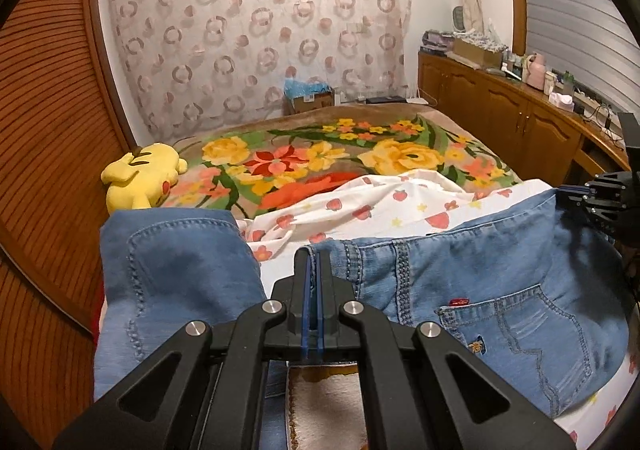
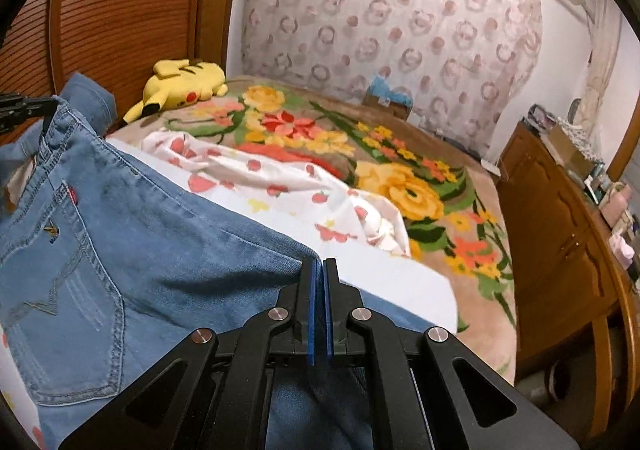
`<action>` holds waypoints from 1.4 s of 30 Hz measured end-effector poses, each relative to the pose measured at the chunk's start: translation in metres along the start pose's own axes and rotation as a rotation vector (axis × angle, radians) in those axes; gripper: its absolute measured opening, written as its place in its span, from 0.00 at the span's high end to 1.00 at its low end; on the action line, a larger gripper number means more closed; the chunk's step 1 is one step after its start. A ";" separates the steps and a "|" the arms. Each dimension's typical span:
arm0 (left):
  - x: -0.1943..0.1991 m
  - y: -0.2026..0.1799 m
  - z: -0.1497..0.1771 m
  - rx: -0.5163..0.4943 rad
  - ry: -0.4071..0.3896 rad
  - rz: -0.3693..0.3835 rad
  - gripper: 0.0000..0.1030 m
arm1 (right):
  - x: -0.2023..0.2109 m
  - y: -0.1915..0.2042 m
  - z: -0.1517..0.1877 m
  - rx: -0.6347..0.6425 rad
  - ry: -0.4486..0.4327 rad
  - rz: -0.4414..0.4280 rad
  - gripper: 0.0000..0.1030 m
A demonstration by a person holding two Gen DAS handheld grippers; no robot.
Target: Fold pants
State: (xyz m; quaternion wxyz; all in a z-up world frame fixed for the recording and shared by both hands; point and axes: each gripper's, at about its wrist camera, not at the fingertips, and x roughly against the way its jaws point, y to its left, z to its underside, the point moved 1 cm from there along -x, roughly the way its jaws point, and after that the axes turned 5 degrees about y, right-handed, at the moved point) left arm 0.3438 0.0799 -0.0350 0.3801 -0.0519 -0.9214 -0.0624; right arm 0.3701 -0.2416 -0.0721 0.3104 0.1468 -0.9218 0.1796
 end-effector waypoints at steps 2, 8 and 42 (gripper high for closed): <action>0.001 -0.003 0.001 -0.012 0.008 -0.003 0.97 | -0.007 0.002 -0.004 0.001 0.015 -0.005 0.97; 0.012 -0.010 0.001 -0.028 -0.004 -0.010 0.97 | 0.004 -0.019 -0.012 -0.021 0.024 -0.026 0.97; 0.072 -0.074 0.064 -0.088 -0.004 0.155 0.24 | 0.115 0.003 0.056 -0.107 -0.081 -0.086 0.73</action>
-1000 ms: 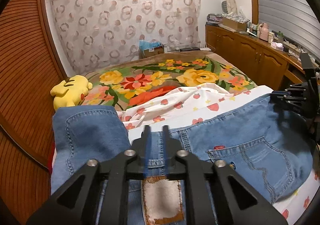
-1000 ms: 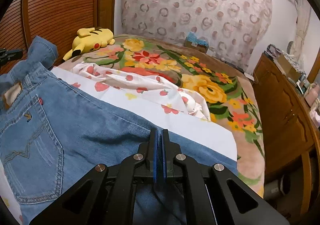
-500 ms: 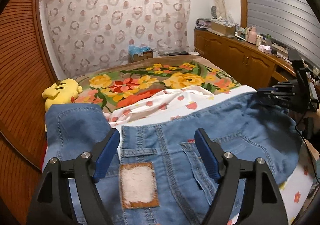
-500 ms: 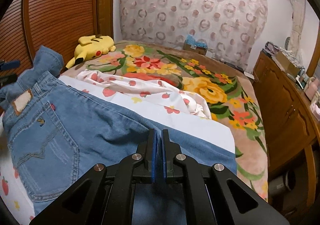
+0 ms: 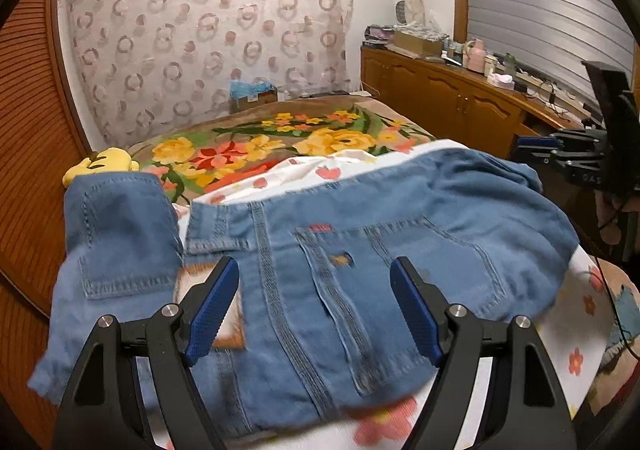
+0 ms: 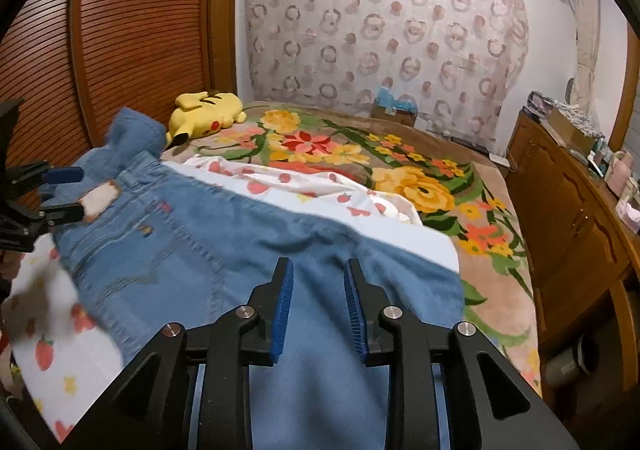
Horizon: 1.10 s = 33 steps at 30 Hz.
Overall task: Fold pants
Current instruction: 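Withdraw both open grippers from the jeans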
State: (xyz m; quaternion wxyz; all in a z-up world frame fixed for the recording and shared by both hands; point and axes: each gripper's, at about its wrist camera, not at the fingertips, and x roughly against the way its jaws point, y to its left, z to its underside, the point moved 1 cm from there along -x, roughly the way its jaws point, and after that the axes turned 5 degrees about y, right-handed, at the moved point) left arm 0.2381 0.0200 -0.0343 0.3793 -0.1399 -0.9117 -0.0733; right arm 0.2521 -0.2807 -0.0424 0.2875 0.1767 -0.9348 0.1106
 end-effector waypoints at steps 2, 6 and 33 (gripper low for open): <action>0.004 -0.004 0.008 -0.001 0.004 -0.001 0.24 | 0.011 0.005 0.012 -0.006 -0.002 -0.013 0.73; 0.013 -0.005 0.025 0.013 0.014 0.002 0.24 | 0.026 0.014 0.035 -0.025 0.010 -0.041 0.73; 0.022 0.066 0.106 0.164 0.076 -0.090 0.28 | 0.017 0.053 0.098 -0.089 0.142 -0.118 0.68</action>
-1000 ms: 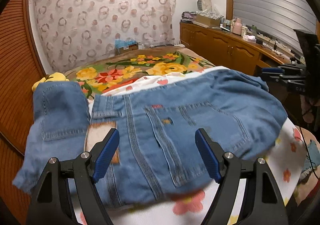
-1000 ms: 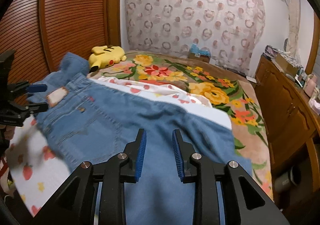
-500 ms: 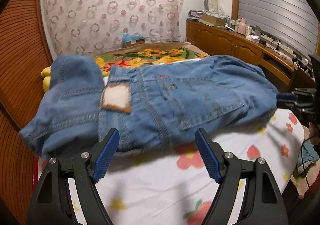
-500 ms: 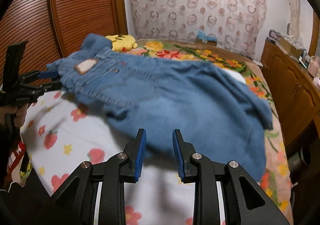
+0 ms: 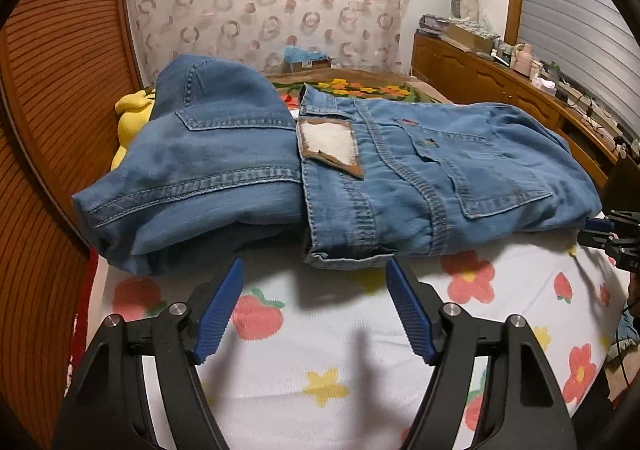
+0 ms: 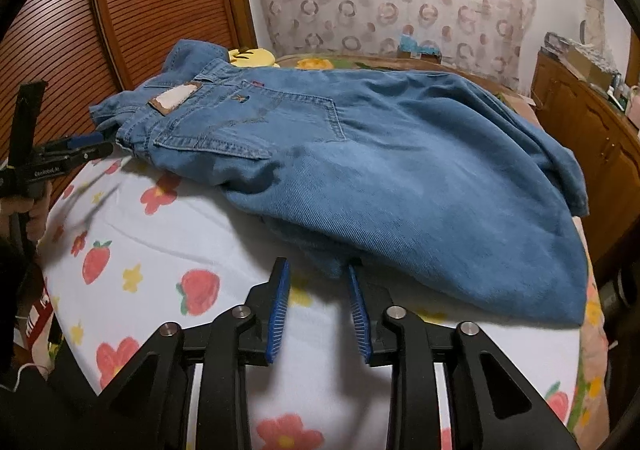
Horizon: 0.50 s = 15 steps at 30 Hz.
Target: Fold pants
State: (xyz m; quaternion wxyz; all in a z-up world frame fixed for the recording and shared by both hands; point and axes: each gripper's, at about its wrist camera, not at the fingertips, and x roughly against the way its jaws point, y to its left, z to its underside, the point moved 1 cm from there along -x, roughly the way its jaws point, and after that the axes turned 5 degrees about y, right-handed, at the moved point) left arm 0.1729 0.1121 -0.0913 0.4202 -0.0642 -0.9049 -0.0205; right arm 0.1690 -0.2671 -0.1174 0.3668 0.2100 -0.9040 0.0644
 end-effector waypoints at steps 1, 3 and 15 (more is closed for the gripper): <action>-0.002 0.000 -0.001 0.002 0.004 0.006 0.29 | -0.002 0.000 -0.001 0.005 0.007 0.010 0.68; -0.009 0.002 -0.002 0.010 0.014 0.023 0.30 | -0.009 -0.002 -0.005 0.004 0.025 0.031 0.68; -0.018 -0.010 -0.014 -0.009 0.012 0.059 0.64 | -0.021 0.003 -0.016 0.055 0.048 0.069 0.91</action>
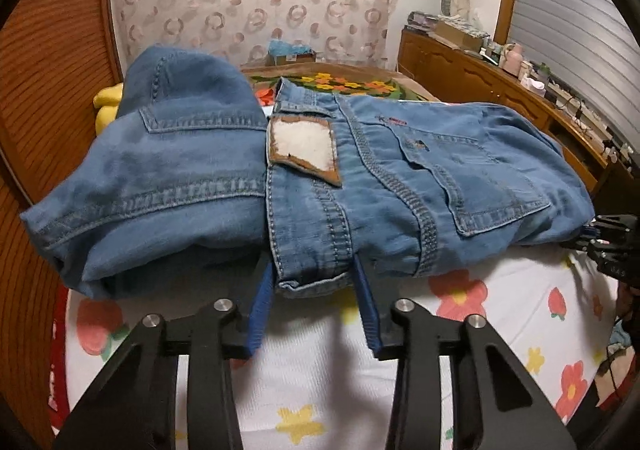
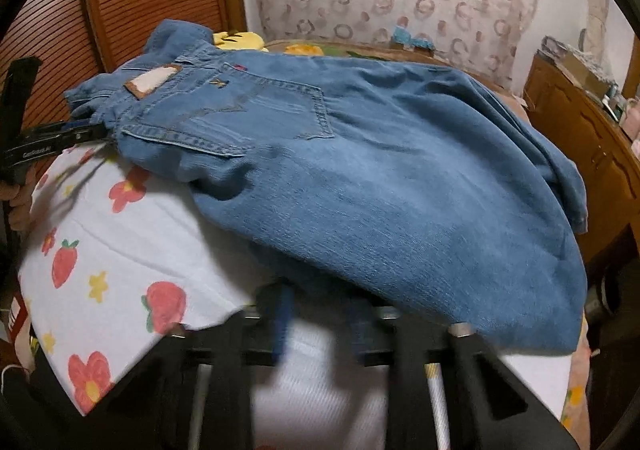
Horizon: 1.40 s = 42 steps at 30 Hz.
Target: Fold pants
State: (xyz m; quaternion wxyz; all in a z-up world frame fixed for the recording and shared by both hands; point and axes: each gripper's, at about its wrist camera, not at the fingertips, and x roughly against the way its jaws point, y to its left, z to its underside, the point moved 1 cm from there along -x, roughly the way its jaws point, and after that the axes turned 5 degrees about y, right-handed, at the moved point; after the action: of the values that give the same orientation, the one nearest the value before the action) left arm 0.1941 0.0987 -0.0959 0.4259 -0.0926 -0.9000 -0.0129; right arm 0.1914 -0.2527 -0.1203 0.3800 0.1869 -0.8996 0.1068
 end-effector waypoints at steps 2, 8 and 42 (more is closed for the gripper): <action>0.002 -0.003 -0.001 -0.014 0.000 0.002 0.75 | 0.007 0.001 0.000 0.017 -0.025 0.001 0.92; 0.037 -0.014 -0.016 -0.036 -0.068 -0.012 0.82 | 0.034 -0.006 0.000 0.002 -0.093 -0.006 0.94; 0.132 -0.038 0.051 -0.070 -0.091 -0.019 0.66 | 0.094 -0.020 0.089 -0.069 -0.112 -0.121 0.93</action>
State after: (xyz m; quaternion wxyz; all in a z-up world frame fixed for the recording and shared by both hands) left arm 0.0669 0.0875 -0.0246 0.3810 -0.0992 -0.9182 -0.0440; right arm 0.0824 -0.3247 -0.1125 0.3408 0.2332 -0.9098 0.0421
